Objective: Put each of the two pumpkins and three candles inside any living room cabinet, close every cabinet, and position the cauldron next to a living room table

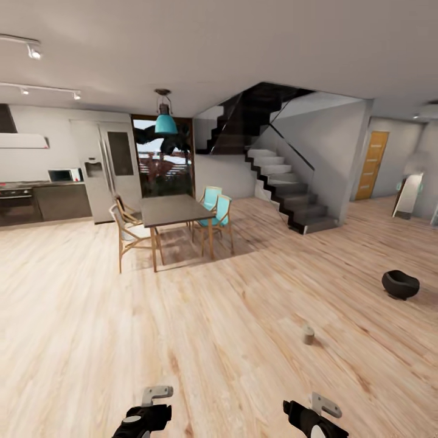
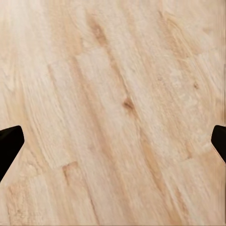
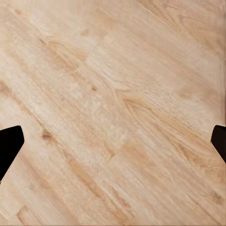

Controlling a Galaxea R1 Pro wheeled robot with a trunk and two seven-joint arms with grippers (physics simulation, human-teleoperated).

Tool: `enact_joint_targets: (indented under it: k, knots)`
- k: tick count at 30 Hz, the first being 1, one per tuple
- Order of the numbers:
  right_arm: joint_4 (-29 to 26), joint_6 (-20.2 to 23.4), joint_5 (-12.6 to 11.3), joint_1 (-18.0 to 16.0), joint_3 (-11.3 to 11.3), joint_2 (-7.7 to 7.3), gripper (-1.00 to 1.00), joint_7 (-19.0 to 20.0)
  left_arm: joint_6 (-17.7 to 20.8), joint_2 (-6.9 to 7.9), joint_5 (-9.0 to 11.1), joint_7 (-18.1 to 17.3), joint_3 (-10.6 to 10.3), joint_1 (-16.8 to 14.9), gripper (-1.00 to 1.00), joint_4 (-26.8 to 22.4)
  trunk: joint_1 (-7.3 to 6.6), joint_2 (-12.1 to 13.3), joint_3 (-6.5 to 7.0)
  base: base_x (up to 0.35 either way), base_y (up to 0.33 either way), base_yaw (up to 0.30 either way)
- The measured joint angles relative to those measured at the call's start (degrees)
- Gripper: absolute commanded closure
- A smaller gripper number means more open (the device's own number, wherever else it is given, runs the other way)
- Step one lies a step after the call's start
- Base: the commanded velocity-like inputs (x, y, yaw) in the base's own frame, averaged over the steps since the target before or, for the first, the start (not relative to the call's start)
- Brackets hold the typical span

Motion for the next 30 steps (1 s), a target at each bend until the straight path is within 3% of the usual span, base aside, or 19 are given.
enact_joint_targets:
  k: [7, 20, 30]
  knots:
    - [0.0, 0.0, 0.0, 0.0, 0.0, -0.03, -1.0, 0.0, 0.0, 0.0, 0.0, 0.1, 0.0, 0.0, -1.0, 0.2, 0.0, 0.0, 0.0, 0.305, 0.053, -0.257]
    - [0.0, -0.3, 0.0, 0.0, 0.1, 0.21, -1.0, -0.1, 0.1, -0.03, 0.0, 0.1, 0.0, 0.0, -1.0, 0.2, 0.0, 0.0, 0.01, 0.308, 0.112, -0.029]
    - [0.0, -0.4, 0.0, 0.0, 0.0, 0.19, -1.0, 0.2, 0.1, -0.08, 0.0, 0.1, 0.0, 0.0, -1.0, 0.3, 0.0, 0.0, 0.54, 0.308, 0.126, -0.171]
